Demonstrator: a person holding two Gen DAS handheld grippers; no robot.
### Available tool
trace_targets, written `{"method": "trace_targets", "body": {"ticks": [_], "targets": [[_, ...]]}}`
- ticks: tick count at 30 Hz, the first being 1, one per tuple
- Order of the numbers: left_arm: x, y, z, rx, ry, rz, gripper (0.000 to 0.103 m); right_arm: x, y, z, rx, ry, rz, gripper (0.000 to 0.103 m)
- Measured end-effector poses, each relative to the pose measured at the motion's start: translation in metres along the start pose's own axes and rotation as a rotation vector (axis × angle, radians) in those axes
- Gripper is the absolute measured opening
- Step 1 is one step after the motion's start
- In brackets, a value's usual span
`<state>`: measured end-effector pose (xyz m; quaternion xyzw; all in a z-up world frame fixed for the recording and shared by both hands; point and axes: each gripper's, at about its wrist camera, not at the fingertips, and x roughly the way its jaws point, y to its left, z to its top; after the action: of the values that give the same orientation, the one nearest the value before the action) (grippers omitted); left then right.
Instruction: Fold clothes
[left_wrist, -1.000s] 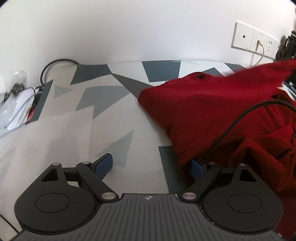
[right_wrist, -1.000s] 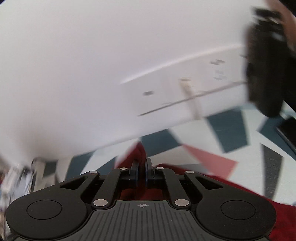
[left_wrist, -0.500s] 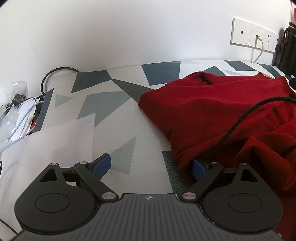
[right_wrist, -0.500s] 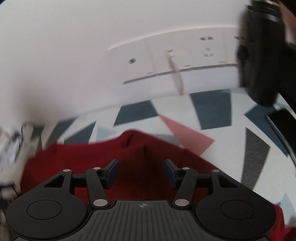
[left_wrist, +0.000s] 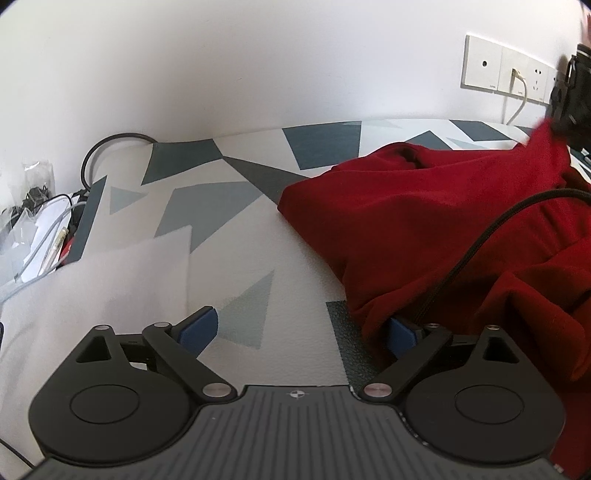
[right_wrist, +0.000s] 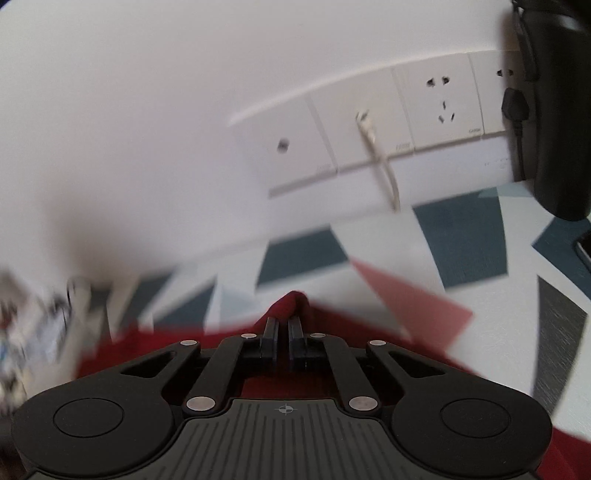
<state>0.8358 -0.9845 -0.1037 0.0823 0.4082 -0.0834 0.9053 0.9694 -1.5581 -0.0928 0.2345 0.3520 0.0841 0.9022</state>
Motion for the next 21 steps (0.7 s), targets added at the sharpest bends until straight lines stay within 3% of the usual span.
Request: {"method": "trace_targets", "body": {"ticks": [2, 6, 14, 21], "targets": [[0.000, 0.000, 0.001, 0.004, 0.002, 0.001, 0.096, 0.015, 0.001, 0.017, 0.051, -0.005, -0.004, 0.005], [0.000, 0.000, 0.001, 0.003, 0.004, 0.000, 0.097, 0.036, 0.006, 0.029, 0.033, -0.002, -0.098, 0.030], [0.002, 0.002, -0.002, -0.017, -0.002, 0.001, 0.100, 0.007, -0.027, -0.006, 0.186, 0.064, 0.013, 0.034], [0.001, 0.002, -0.001, -0.011, -0.001, 0.007, 0.101, 0.016, -0.034, -0.026, 0.224, 0.088, 0.023, 0.036]]}}
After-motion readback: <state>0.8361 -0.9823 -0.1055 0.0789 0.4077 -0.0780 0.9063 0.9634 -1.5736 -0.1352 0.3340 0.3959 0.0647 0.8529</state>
